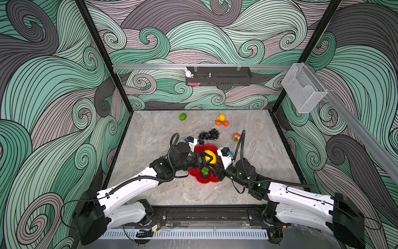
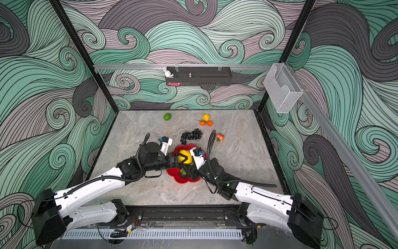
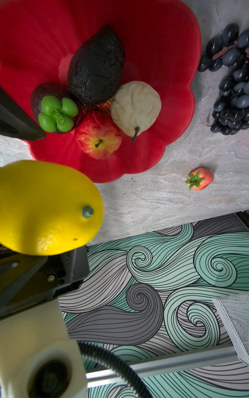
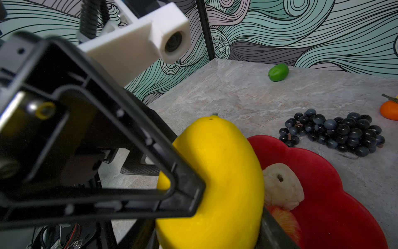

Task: Arrange fruit in a fruit bowl
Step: Place the fruit in the fruit bowl.

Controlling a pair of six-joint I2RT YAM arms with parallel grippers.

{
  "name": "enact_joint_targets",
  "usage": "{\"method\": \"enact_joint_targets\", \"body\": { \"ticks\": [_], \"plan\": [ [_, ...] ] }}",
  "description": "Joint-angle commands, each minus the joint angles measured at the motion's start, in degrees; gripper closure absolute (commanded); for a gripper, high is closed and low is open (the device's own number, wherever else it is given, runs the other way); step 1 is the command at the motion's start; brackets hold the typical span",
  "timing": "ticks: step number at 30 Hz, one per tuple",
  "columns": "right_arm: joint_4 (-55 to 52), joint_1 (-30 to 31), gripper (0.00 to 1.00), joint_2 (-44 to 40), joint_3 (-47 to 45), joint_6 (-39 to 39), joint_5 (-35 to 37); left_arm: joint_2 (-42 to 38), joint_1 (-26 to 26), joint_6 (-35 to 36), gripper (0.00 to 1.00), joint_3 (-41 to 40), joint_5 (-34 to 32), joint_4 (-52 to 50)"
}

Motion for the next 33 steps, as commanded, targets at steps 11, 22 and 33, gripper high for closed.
{"method": "enact_joint_targets", "body": {
  "ticks": [11, 22, 33],
  "plan": [
    [2.91, 1.19, 0.40, 0.27, -0.68, -0.76, 2.72, 1.85, -0.13, 0.66, 0.44, 3.16, 1.72, 1.81],
    [0.97, 1.17, 0.03, -2.37, -1.79, -0.26, 9.56, 1.29, -0.13, 10.39, 0.50, 8.61, -9.00, -12.50],
    [-1.45, -0.10, 0.00, -7.31, -4.24, 1.02, 20.52, 7.52, 0.47, 24.95, 0.50, 18.96, -29.14, -30.61]
  ]
}}
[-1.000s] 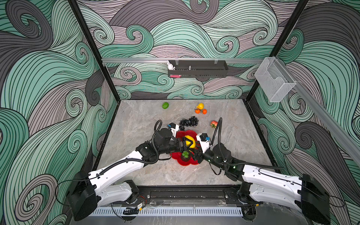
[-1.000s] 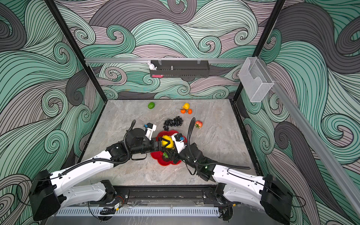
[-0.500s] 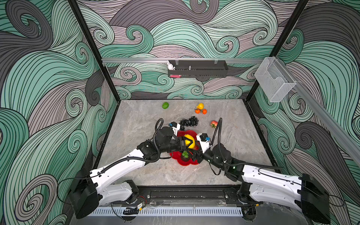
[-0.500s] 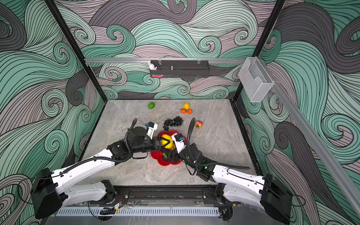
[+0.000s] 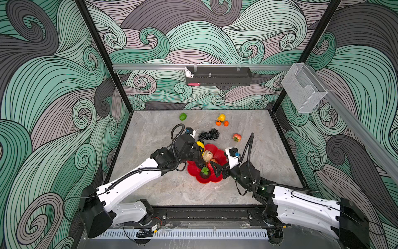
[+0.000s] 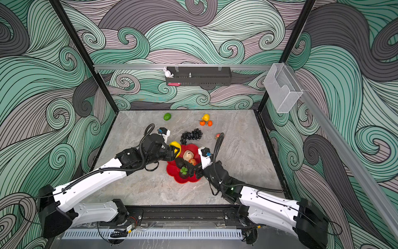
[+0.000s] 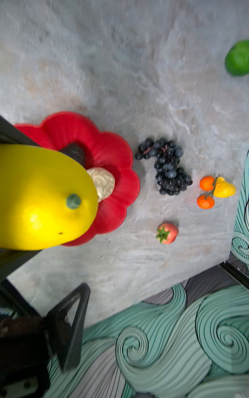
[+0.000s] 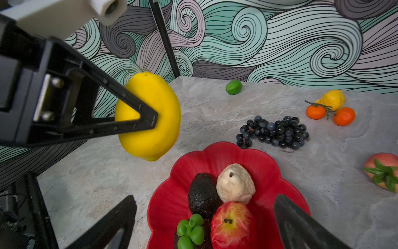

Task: Arrange fruit in a fruit bowl
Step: Place the fruit in the fruit bowl.

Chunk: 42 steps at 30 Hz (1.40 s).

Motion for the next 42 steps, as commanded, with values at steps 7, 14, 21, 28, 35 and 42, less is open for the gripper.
{"method": "enact_joint_targets", "body": {
  "ticks": [7, 14, 21, 28, 35, 42],
  "plan": [
    [-2.48, -4.67, 0.00, -2.17, -1.47, 5.68, 4.89, 5.10, 0.51, -0.01, 0.51, 3.46, -4.58, -12.61],
    [-3.02, -6.36, 0.00, -1.79, -1.49, 7.51, 3.29, 7.35, 0.51, -6.34, 0.51, 1.18, 0.70, -11.81],
    [-3.10, -6.78, 0.00, -1.24, -1.36, 8.00, 2.66, 12.84, 0.60, -10.37, 0.50, 1.65, 3.01, -13.55],
    [-2.93, -6.93, 0.00, -0.82, -1.31, 8.20, 2.22, 15.33, 0.69, -13.44, 0.50, -0.25, 4.54, -11.22],
    [-3.02, -7.00, 0.00, -0.82, -1.36, 8.30, 2.14, 15.87, 0.78, -15.18, 0.50, -2.34, 4.53, -9.50],
    [-2.93, -7.11, 0.00, -0.63, -1.32, 8.37, 1.96, 17.10, 0.95, -16.26, 0.48, -4.01, 5.31, -7.05]
  ]
}}
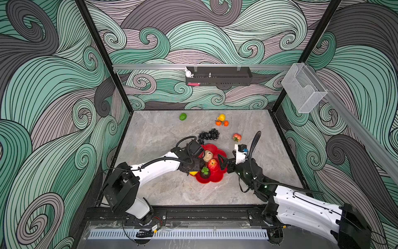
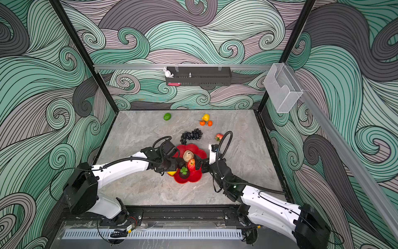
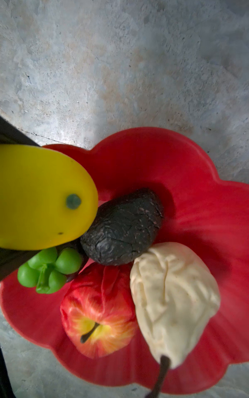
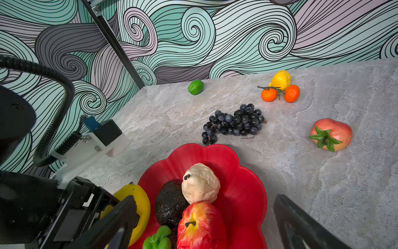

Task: Arrange fruit in a fruit bowl
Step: Place the fruit in the fruit bowl.

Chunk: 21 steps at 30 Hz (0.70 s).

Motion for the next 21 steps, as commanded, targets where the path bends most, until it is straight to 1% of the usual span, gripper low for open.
{"method": "enact_joint_targets", "body": {
  "ticks": [1, 5, 8, 12, 16, 21],
  "plan": [
    [0.18, -0.40, 0.00, 0.28, -0.29, 0.52, -0.61, 1.12, 0.43, -1.42, 0.48, -0.41, 0.79, 1.56],
    [0.18, -0.46, 0.00, 0.29, -0.27, 0.53, -0.53, 1.72, 0.57, -1.08, 0.44, -0.29, 1.01, 2.16],
    [0.09, -0.49, 0.00, 0.28, -0.31, 0.53, -0.53, 1.67, 0.76, -0.95, 0.37, -0.30, 1.03, 2.29],
    [0.09, -0.57, 0.00, 0.37, -0.27, 0.52, -0.62, 1.26, 0.96, -0.46, 0.30, 0.03, 0.56, 1.95],
    [0.09, -0.59, 0.00, 0.45, -0.26, 0.53, -0.71, 0.39, 1.11, 0.03, 0.26, 0.39, -0.14, 1.23],
    [0.00, -0.69, 0.00, 0.46, -0.22, 0.65, -0.80, -1.09, 1.28, 0.50, 0.24, 0.74, -1.30, 0.10]
  ]
}}
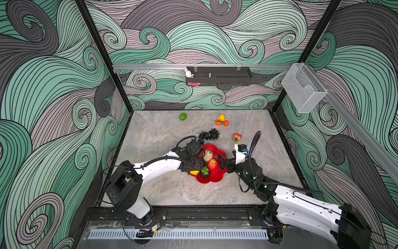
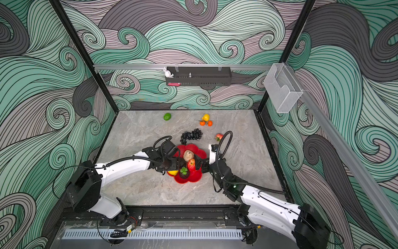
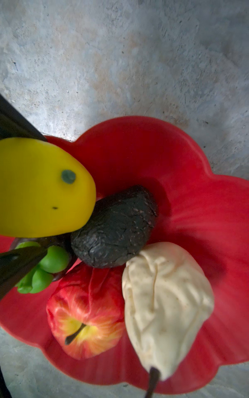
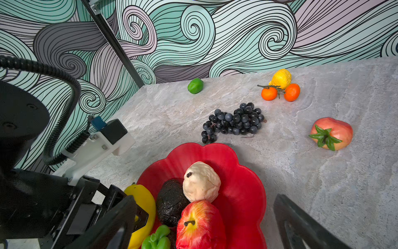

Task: Arrange fruit in a fruit bowl
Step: Place the fruit in the fruit bowl, then pick up the fruit from the top-center of the table.

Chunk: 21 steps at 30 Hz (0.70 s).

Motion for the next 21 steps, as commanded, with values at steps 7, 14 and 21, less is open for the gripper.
{"method": "enact_joint_targets", "body": {
  "ticks": [7, 14, 21],
  "plan": [
    [0.00, -0.39, 0.00, 0.27, -0.18, 0.55, -0.29, -3.83, 1.06, 1.21, 0.25, 1.08, -3.26, -3.39],
    [-0.80, -0.63, 0.00, -0.17, -0.03, 0.67, 0.05, -9.00, 2.61, 5.33, 0.25, 3.69, -7.76, -5.62],
    [-14.28, -3.37, 0.00, -2.77, 5.81, 2.05, 0.31, -11.75, 11.69, 11.58, 0.22, 8.72, -10.01, -2.87]
  ]
}}
